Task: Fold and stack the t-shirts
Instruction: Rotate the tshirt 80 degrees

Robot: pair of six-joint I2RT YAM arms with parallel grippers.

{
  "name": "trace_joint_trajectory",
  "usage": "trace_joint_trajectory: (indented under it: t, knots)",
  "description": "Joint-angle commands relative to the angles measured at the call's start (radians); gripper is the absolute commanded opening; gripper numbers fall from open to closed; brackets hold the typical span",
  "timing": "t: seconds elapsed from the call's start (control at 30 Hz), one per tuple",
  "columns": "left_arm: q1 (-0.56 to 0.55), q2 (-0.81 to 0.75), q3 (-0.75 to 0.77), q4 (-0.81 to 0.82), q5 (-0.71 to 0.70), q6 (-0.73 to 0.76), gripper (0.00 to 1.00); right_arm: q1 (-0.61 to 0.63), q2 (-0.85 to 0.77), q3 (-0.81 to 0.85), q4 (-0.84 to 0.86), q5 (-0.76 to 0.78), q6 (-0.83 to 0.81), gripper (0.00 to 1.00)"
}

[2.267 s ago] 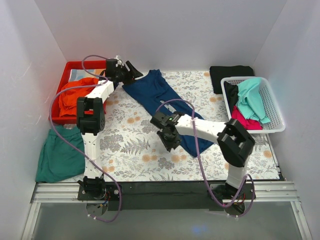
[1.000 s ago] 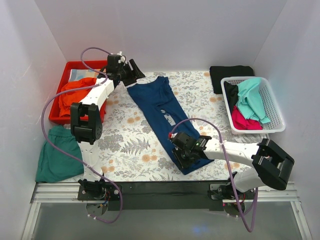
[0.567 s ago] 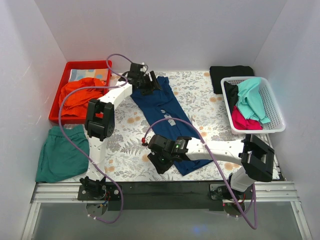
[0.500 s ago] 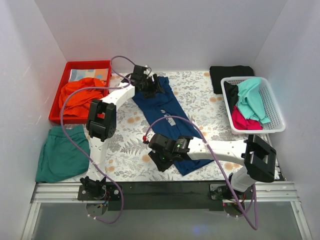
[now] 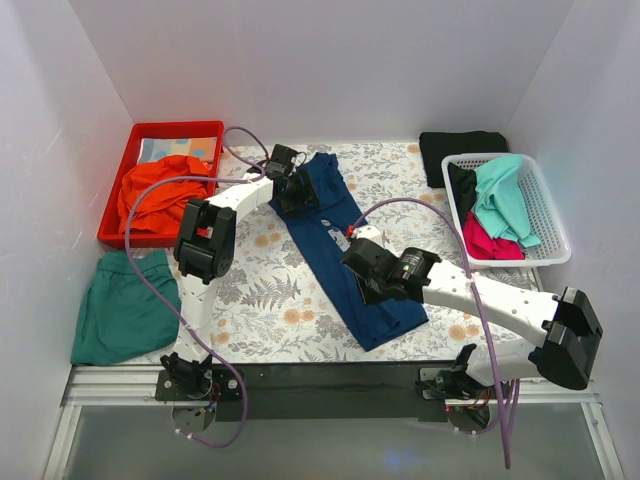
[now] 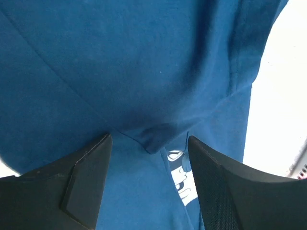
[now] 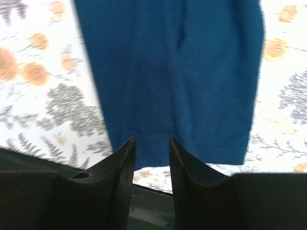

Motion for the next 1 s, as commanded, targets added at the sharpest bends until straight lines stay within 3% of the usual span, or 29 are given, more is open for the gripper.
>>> trace_joint_trajectory:
  t: [0.0, 0.13, 0.27, 0.57, 0.67, 0.83, 0.97]
  knots:
    - [-0.008, 0.074, 0.132, -0.118, -0.113, -0.006, 0.64, -0.075, 0.022, 0.001, -0.033, 0.033, -0.040, 0.40]
    - [0.005, 0.235, 0.434, -0.201, -0.211, 0.006, 0.64, -0.108, 0.047, 0.013, -0.023, 0.030, -0.078, 0.40]
    - [0.054, 0.332, 0.551, -0.124, -0.157, -0.010, 0.64, -0.134, 0.076, 0.015, 0.025, -0.022, -0.124, 0.39]
    - [0.130, 0.410, 0.506, 0.468, 0.317, -0.072, 0.64, -0.134, 0.261, 0.128, 0.053, -0.148, -0.275, 0.36]
    - [0.130, 0.352, 0.437, 0.565, 0.345, -0.038, 0.64, -0.136, 0.289, 0.154, 0.062, -0.140, -0.284, 0.36]
    - [0.150, 0.115, 0.227, 0.592, 0.273, 0.017, 0.66, -0.134, 0.312, 0.174, 0.087, -0.166, -0.281, 0.36]
    - [0.149, 0.000, 0.191, 0.386, 0.204, 0.066, 0.66, -0.137, 0.303, 0.167, 0.092, -0.132, -0.264, 0.37]
